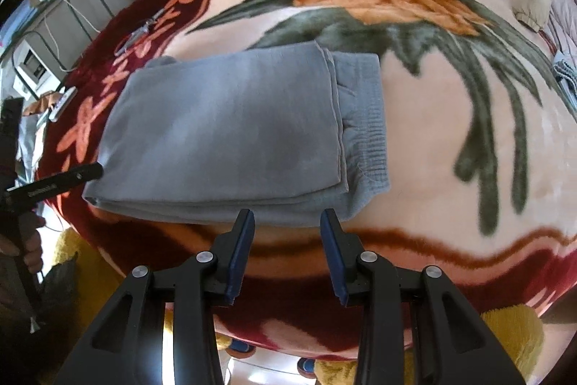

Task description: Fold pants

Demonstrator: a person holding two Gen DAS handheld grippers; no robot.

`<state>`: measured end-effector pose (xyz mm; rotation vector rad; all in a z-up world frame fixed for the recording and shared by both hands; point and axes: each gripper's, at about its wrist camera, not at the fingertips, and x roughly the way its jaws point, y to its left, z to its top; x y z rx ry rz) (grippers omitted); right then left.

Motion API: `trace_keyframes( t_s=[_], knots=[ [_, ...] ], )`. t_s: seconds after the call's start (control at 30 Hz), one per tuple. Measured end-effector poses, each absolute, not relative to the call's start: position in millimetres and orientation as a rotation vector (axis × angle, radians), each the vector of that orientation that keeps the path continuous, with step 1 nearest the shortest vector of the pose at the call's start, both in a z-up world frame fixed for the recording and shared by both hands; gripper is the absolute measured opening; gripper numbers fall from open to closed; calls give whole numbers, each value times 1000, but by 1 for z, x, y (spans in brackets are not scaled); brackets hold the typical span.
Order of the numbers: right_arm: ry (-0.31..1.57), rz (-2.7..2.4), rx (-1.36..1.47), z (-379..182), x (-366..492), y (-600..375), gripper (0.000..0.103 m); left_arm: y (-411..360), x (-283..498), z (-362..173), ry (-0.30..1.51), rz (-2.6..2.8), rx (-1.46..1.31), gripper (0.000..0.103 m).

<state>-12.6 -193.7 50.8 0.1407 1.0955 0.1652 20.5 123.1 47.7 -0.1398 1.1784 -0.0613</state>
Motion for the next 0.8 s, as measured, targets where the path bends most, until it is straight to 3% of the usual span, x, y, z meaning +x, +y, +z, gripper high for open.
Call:
trace_keyframes(
  t_s=[0.33,0.8],
  knots=[
    [1100,151,121,53,-15,-185,39,132,30,29,1191,-27,-181,82],
    [1083,148,153,52,-20,-188,39,132,30,31,1142,-151,-331,78]
  ],
)
